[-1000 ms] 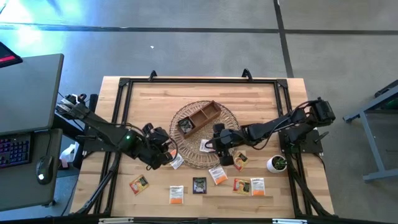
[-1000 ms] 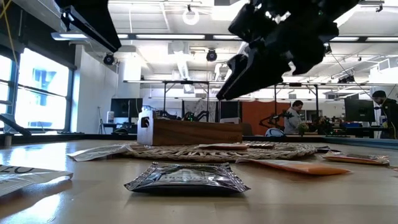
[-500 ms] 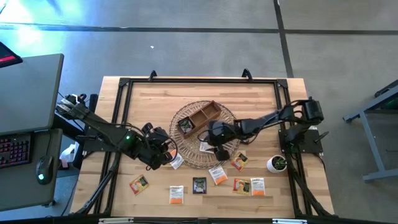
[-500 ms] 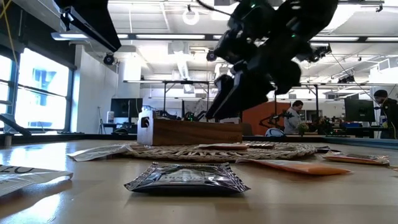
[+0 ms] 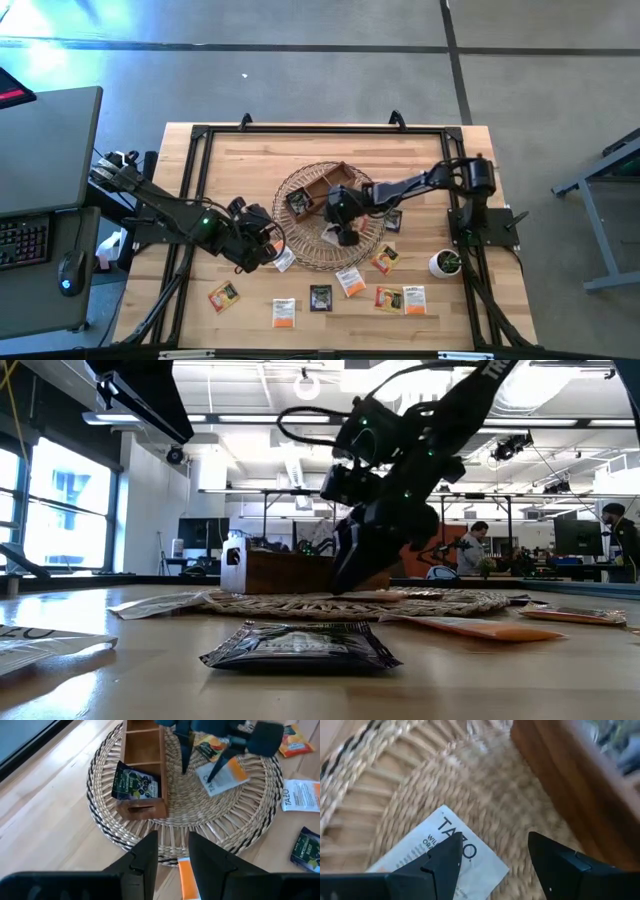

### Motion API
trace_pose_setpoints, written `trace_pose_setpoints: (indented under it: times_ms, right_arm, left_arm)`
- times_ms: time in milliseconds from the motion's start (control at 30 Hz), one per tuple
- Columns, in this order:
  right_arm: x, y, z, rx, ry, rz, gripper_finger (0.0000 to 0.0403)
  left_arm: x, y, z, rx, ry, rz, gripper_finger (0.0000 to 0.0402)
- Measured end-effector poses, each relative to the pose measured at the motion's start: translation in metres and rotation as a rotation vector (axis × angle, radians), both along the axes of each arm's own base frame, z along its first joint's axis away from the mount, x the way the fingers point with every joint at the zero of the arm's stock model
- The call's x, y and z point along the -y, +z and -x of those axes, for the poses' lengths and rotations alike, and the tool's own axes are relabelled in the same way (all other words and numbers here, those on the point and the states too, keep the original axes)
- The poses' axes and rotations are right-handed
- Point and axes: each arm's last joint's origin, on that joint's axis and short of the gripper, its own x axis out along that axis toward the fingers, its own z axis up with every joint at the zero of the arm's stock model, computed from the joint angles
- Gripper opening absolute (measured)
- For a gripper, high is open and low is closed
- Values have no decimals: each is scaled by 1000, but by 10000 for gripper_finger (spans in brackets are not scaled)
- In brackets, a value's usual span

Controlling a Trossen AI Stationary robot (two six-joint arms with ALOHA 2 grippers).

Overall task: Pick & Place Tea
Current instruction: Put the white tea bag into the middle section of the brown wooden organizer

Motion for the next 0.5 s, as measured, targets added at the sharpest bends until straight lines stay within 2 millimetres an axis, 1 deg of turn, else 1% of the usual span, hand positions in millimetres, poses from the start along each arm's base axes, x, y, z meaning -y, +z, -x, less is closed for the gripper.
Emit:
trace_pose_setpoints:
  times_ms: [133,267,400,500]
  right_arm:
    - [4,-5,1,-28,9,-85,220]
    - [2,-11,2,-52,24,-61,208]
    - [2,-12,2,-60,24,-11,177]
    - [2,-12,2,-66,13,3,137]
  left_arm:
    - [0,-1,1,-16,-2,-3,106]
    - [-1,-1,2,-22,-2,-6,106]
    - [-1,-1,2,-22,-2,-6,106]
    - [-1,-1,2,-22,-2,-6,106]
